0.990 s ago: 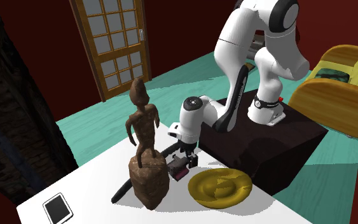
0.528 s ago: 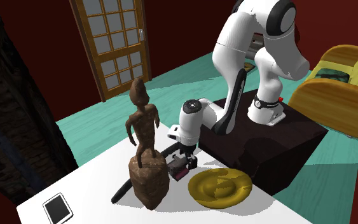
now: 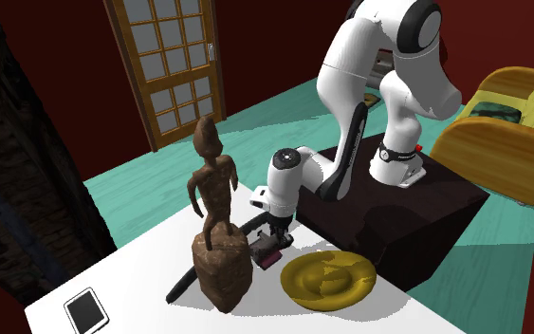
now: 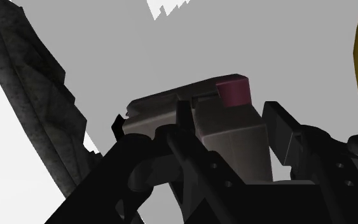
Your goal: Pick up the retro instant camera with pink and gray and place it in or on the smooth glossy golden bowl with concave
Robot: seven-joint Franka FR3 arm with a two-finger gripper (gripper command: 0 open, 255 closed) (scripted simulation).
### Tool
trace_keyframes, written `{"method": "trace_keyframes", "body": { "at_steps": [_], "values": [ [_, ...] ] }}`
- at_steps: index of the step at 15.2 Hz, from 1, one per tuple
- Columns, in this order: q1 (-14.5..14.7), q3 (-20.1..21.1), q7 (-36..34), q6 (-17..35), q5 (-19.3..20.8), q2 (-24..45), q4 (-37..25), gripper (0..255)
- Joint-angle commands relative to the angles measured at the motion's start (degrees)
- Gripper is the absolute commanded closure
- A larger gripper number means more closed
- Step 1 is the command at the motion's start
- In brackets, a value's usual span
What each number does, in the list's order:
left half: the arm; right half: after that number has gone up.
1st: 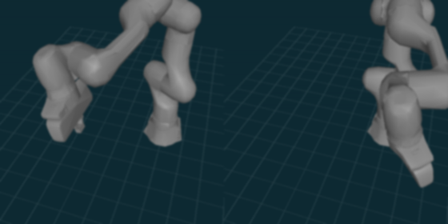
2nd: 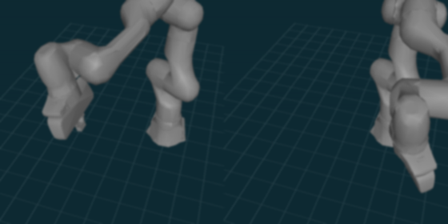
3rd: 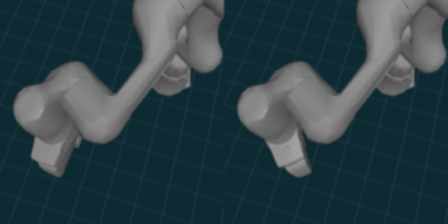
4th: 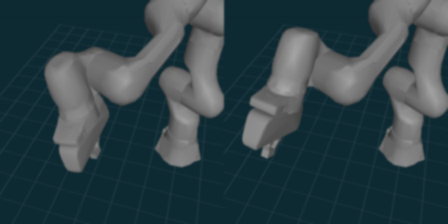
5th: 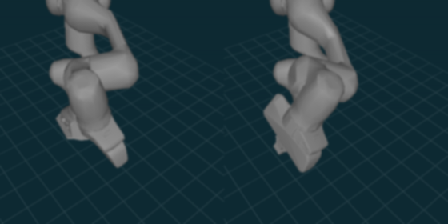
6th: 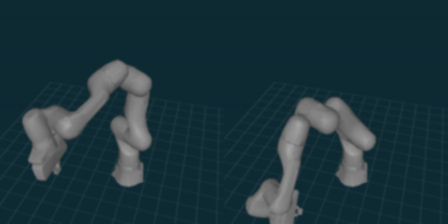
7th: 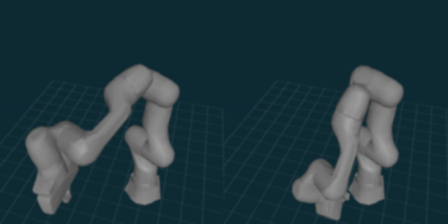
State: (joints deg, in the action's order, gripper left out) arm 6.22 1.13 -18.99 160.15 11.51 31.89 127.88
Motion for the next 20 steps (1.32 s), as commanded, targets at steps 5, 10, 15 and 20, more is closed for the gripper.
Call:
{"method": "trace_keyframes", "body": {
  "at_steps": [5, 10, 15, 20],
  "values": [
    [-0.11, 0.15, 0.13, -0.52, -0.11, -0.77, 0.25, 255],
    [-0.67, 0.88, 0.82, -3.34, -0.79, -4.68, 1.35, 255],
    [-1.18, 1.58, 1.59, -6.33, -1.59, -8.47, 2.14, 255],
    [-1.60, 2.20, 2.40, -9.48, -2.47, -12.11, 2.61, 255]
  ]
}}
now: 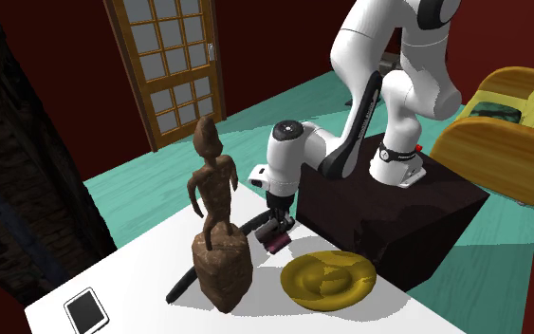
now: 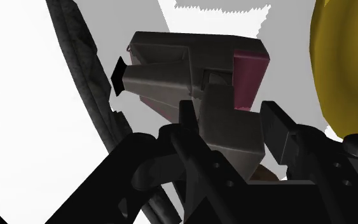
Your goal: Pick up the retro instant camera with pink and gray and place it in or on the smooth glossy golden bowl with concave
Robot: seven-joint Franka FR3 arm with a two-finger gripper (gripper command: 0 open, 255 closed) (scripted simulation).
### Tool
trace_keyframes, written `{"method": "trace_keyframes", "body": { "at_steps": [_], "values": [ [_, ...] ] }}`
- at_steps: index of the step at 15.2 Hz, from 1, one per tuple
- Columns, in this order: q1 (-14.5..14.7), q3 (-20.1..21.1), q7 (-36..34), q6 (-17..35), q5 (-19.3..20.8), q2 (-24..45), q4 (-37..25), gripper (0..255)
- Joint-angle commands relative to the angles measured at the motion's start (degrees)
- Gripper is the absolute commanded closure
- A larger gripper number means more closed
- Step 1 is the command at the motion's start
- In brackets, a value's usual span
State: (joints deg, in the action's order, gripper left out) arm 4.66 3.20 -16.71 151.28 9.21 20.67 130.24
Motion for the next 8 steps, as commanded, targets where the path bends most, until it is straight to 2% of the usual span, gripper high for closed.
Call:
{"method": "trace_keyframes", "body": {
  "at_steps": [1, 8],
  "values": [
    [-0.13, 0.24, 0.28, -1.27, -0.35, -1.60, 0.31, 255],
    [-0.53, 0.89, 1.41, -5.94, -1.63, -6.34, 0.34, 255]
  ]
}}
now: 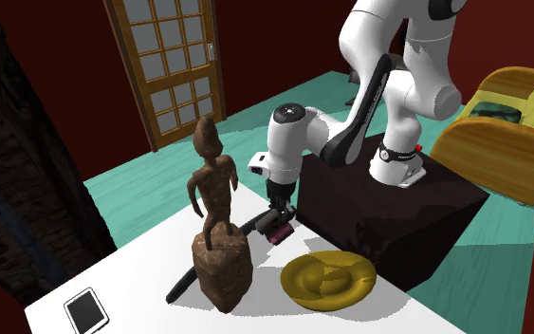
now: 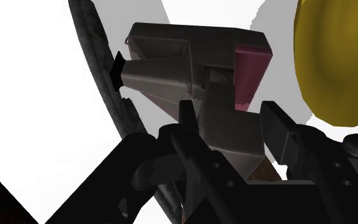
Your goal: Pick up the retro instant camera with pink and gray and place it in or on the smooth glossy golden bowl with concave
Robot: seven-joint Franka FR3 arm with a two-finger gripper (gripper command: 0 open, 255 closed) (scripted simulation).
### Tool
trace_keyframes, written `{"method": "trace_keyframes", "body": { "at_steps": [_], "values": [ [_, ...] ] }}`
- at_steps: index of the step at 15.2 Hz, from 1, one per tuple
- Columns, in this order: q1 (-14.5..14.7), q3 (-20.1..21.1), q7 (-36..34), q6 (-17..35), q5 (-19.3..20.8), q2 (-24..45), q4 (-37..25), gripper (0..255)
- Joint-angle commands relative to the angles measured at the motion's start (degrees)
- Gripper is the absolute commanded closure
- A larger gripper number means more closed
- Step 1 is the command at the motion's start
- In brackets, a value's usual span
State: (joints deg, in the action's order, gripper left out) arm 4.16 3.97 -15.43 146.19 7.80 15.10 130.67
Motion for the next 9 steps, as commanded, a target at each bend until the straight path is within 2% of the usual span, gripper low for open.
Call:
{"method": "trace_keyframes", "body": {
  "at_steps": [1, 9],
  "values": [
    [-0.06, 0.19, 0.29, -1.53, -0.39, -1.42, -0.14, 255],
    [-0.26, 0.58, 1.34, -6.62, -1.57, -5.83, -0.87, 255]
  ]
}}
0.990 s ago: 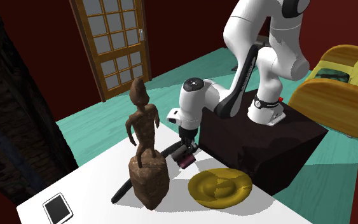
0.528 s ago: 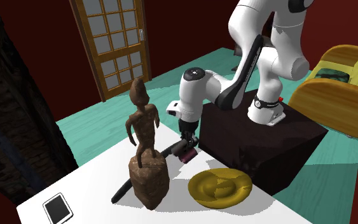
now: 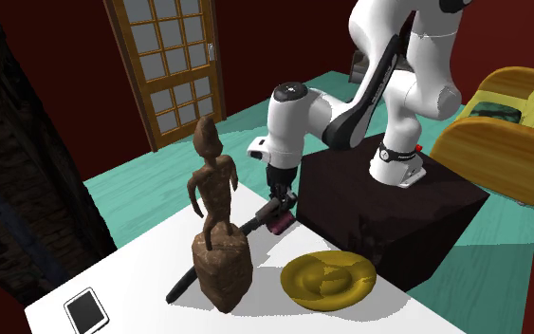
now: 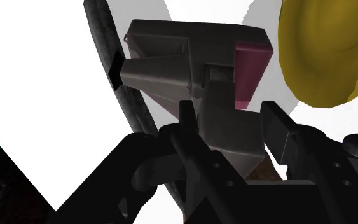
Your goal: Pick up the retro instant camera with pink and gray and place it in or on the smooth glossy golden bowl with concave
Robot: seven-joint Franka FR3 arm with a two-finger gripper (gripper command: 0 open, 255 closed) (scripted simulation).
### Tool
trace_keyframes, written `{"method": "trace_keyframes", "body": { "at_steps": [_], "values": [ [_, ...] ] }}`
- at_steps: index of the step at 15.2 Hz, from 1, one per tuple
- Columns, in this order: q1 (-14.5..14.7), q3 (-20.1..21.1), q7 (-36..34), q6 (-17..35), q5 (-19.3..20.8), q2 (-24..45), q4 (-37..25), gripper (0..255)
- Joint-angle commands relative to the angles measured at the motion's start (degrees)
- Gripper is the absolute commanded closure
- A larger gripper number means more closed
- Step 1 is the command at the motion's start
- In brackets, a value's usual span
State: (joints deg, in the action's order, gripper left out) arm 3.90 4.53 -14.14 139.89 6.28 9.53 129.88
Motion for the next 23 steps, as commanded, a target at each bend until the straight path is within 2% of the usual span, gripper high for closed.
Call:
{"method": "trace_keyframes", "body": {
  "at_steps": [1, 9, 17, 23],
  "values": [
    [0.76, 0.56, -1.26, -0.49, -0.05, -1.20, 0.78, 255],
    [6.82, 5.66, -11.81, -2.79, -0.75, -7.33, 5.24, 255],
    [13.18, 11.88, -23.19, -6.55, -2.14, -10.48, 5.22, 255],
    [13.13, 11.82, -24.68, -1.94, -0.32, -7.01, 6.58, 255]
  ]
}}
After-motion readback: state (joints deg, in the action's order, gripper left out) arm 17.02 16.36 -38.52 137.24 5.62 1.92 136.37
